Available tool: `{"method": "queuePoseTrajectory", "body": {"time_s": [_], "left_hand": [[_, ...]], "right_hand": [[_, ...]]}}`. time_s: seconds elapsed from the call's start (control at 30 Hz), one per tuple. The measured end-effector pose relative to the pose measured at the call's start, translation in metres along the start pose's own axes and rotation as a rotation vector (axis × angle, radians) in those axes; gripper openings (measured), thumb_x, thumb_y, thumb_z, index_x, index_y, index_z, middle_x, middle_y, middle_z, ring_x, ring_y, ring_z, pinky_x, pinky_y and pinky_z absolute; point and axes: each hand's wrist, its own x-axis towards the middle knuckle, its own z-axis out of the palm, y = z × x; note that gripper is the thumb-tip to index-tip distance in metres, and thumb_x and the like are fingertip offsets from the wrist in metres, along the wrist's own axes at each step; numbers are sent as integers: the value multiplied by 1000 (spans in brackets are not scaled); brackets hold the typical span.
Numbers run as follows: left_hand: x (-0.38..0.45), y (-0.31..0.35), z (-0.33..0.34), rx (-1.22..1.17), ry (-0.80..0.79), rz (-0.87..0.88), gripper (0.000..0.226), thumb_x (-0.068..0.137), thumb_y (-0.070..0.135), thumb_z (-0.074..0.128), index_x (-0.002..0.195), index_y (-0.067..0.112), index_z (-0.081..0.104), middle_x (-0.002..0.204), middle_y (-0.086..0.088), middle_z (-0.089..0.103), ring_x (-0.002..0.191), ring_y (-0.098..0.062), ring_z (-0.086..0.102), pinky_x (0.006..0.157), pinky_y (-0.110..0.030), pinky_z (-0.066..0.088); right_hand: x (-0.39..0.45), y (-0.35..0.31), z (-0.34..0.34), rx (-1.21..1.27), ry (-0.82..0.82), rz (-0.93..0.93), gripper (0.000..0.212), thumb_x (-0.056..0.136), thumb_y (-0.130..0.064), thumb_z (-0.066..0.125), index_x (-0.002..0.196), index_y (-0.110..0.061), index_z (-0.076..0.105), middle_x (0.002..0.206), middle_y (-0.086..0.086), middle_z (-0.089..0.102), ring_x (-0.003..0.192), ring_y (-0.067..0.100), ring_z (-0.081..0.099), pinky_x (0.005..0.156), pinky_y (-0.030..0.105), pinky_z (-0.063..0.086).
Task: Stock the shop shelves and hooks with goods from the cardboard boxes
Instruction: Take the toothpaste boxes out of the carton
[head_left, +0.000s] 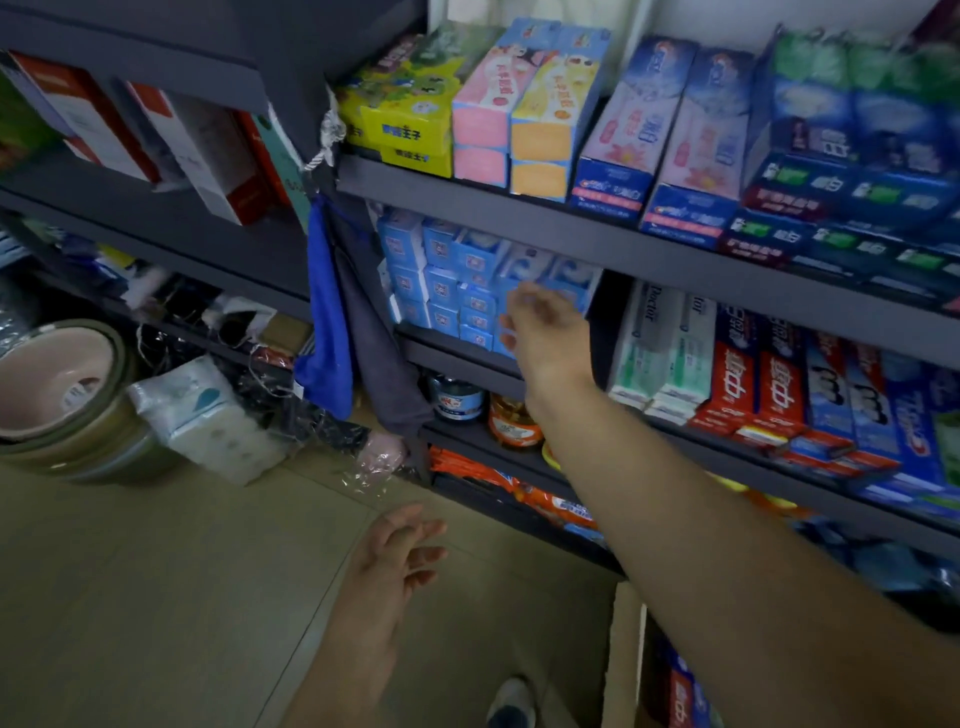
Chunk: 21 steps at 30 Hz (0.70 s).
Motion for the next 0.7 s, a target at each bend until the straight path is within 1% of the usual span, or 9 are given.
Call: {"method": "queuePoseTrajectory", "body": {"time_s": [0.07,0.1,0.17,0.27,0.37,0.47,0.53,0.6,0.7], "left_hand": [[0,-9,9,92,-21,20,18,95,8,47,97,15,62,88,-6,72,74,-20,62,65,-29,43],[-1,-16,15,140,-35,28,17,95,7,48,95,14,63,86,-7,71,73,-20,61,65,-29,43],[-5,-31,29,230,-79,34,14,93,4,50,93,11,63,82,-9,69,70,-20,60,63,-28,42],[-16,-60,57,356,-177,9,11,93,3,51,91,8,61,77,-8,64,65,-19,55,61,-27,41],[-28,-99,92,492,-295,-28,10,95,8,53,86,10,59,78,-10,62,64,-19,54,60,-27,42],[-45,-145,130,637,-424,-91,10,95,13,53,87,13,59,81,-10,65,66,-17,56,59,-24,44],[-56,-179,154,687,-485,-146,10,96,12,52,89,14,59,84,-11,65,68,-15,56,56,-18,46],[-63,-218,175,756,-536,-178,12,97,9,49,91,14,58,87,-12,64,68,-14,56,49,-10,44],[-59,-284,199,852,-571,-204,14,97,8,48,91,17,57,87,-11,63,67,-15,55,54,-15,45]], "right_hand": [[-26,29,-49,-106,-49,-26,19,95,-15,56,113,-16,60,83,-2,60,72,7,56,64,15,49],[-39,48,-78,-191,-54,-14,16,94,-17,57,109,-19,61,86,-2,62,74,7,57,65,16,49],[-65,94,-144,-386,-18,33,10,93,-21,59,102,-23,63,87,-7,64,80,9,60,78,28,52],[-116,149,-246,-508,157,223,9,92,-23,60,99,-29,63,91,-6,67,89,15,64,85,40,53],[-169,191,-333,-454,356,445,11,90,-25,63,82,-34,62,89,0,68,88,23,65,87,47,52],[-207,219,-395,-387,459,545,9,89,-26,65,85,-33,62,96,-1,67,96,22,64,89,41,50],[-220,234,-422,-358,479,618,11,89,-27,65,88,-36,59,96,-5,64,92,15,61,83,34,48],[-225,263,-445,-309,472,676,13,88,-27,65,95,-36,58,99,-6,62,91,12,60,82,33,50],[-220,316,-477,-327,427,706,17,90,-28,63,106,-29,58,105,-3,61,93,11,60,77,28,50]]}}
